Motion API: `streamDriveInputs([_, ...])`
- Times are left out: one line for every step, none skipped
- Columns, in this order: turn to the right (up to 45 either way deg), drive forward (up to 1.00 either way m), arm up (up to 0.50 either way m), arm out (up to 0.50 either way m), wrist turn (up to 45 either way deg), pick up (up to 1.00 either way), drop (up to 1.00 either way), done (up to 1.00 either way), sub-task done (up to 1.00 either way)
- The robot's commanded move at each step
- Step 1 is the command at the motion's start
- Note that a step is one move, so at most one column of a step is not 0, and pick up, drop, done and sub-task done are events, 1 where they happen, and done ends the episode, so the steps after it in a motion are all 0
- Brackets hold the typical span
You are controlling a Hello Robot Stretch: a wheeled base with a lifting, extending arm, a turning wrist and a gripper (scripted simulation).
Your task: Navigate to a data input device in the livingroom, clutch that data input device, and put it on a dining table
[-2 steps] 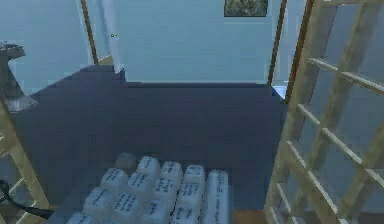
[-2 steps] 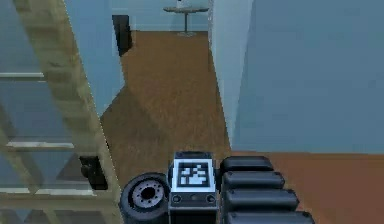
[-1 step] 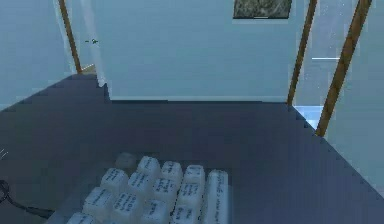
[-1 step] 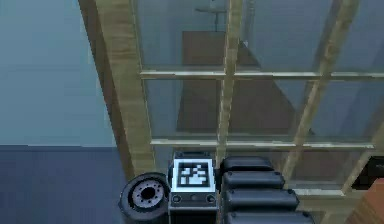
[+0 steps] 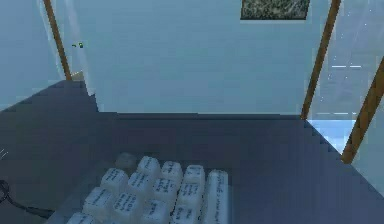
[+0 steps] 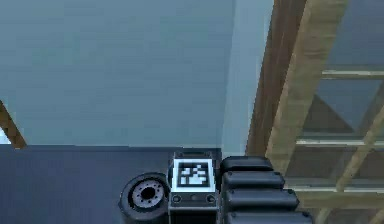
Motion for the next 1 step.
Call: streamDriveInputs([30.0, 0.00, 0.00, 0.00, 0.0, 0.00, 0.00, 0.00, 0.00])
